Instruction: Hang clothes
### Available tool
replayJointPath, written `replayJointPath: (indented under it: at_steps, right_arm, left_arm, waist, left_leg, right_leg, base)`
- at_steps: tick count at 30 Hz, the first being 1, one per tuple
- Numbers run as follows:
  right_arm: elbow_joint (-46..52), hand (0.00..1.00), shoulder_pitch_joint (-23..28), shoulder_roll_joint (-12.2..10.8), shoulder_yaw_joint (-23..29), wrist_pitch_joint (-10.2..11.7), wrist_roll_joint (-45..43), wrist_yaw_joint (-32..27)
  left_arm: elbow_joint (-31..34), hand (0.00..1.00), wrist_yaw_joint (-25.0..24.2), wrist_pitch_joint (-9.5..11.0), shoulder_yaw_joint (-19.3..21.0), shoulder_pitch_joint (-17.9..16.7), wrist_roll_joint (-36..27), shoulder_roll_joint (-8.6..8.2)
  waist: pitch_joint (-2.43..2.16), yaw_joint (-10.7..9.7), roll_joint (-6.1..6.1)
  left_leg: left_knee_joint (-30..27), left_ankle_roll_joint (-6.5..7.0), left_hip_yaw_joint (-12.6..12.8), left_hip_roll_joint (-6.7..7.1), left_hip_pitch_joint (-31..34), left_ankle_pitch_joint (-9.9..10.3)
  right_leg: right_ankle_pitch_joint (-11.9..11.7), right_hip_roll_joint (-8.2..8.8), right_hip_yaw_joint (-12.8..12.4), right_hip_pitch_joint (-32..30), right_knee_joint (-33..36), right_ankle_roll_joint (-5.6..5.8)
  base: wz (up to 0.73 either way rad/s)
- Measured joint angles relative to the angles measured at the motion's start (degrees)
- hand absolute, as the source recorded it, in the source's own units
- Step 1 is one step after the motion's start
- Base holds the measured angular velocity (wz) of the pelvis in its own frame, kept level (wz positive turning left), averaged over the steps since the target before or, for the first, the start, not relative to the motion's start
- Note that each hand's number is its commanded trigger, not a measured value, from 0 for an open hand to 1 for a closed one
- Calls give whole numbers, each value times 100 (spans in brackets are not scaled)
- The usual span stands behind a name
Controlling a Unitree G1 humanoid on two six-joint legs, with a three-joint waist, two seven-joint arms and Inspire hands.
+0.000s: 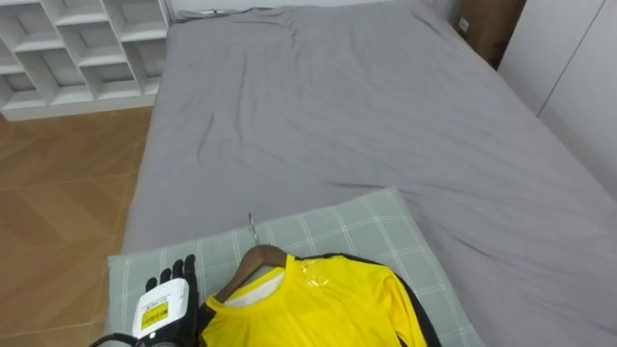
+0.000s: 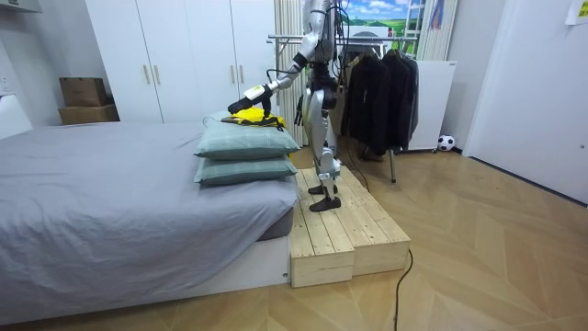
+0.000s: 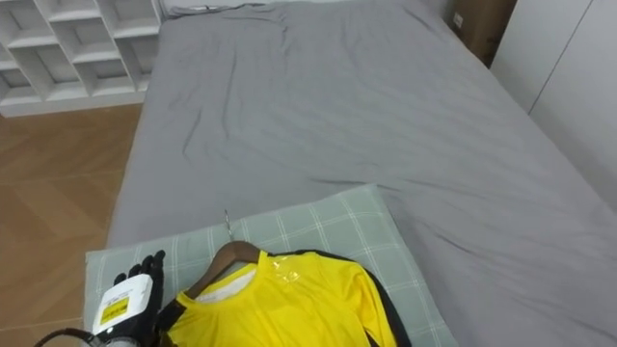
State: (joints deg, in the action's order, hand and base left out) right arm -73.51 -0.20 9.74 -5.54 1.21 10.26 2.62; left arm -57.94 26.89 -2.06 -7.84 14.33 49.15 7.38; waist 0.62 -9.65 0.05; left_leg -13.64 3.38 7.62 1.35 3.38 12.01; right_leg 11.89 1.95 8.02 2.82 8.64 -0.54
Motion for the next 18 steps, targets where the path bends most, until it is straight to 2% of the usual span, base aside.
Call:
replayJointPath:
  at_steps: [10,18]
  right_arm:
    - [-30,0,-42,10,2,-10,80,2]
    - [-33,0,-59,11,0,-12,146,7]
  left_arm:
    - [0,0,-1,-15,-34,-1,1,-137]
    - [0,0,0,-15,-34,-1,-1,-143]
  waist:
    - [1,-3,57]
    - [-10,-96,70]
  left_leg:
    - [0,0,9,-2,11,0]
    - [-3,-1,10,-5,146,-25]
  right_leg:
    - [0,0,-11,-22,10,0]
    - [-3,5,-10,-179,57,-5]
  base:
    - [0]
    - [0]
